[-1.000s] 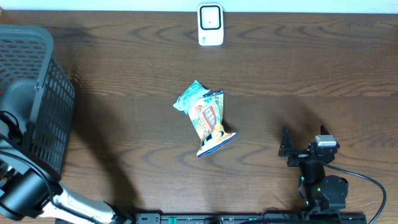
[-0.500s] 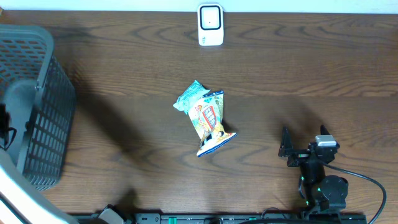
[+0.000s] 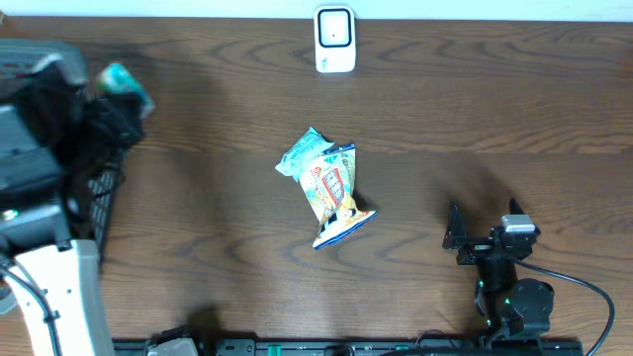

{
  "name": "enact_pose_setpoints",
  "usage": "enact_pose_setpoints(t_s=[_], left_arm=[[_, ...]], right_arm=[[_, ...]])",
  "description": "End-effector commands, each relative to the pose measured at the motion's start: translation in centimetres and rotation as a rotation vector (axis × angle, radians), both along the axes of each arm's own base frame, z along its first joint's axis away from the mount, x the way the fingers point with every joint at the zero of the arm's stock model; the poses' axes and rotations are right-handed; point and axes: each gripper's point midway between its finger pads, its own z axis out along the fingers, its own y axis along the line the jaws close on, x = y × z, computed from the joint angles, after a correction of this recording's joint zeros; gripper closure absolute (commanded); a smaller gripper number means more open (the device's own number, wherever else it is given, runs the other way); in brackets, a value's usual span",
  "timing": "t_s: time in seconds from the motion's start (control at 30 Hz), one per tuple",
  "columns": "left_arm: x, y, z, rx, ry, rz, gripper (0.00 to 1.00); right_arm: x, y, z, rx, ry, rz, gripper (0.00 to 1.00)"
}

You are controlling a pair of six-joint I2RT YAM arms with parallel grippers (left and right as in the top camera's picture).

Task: Scan the item barcode
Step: 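Grasp the small green tissue box with the left gripper, then carry the tissue box out and drop it right of the snack bag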

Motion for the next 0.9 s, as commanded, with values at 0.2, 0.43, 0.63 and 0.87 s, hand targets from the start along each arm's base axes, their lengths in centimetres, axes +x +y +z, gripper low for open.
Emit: enact_pose_setpoints(t_s=[0.2, 0.43, 0.63, 0.87], left_arm=[[0.0, -11.3, -4.8, 0.218, 0.094, -0.430, 0.93], [0.2, -19.3, -13.7, 0.228, 0.321, -0.668, 0.93], [-0.3, -22.7, -23.1, 0.122, 0.659, -0.557, 0.93], [-2.6, -26.0, -26.7, 0.037, 0.822, -0.553, 0.92]], right_arm=[[0.0, 0.2, -0.2, -0.012, 0.004, 0.007, 0.01], [0.0, 0.2, -0.2, -0.012, 0.004, 0.007, 0.01], [0.0, 0.2, -0.2, -0.012, 0.004, 0.007, 0.01], [0.0, 0.2, -0.2, -0.012, 0.004, 0.007, 0.01]])
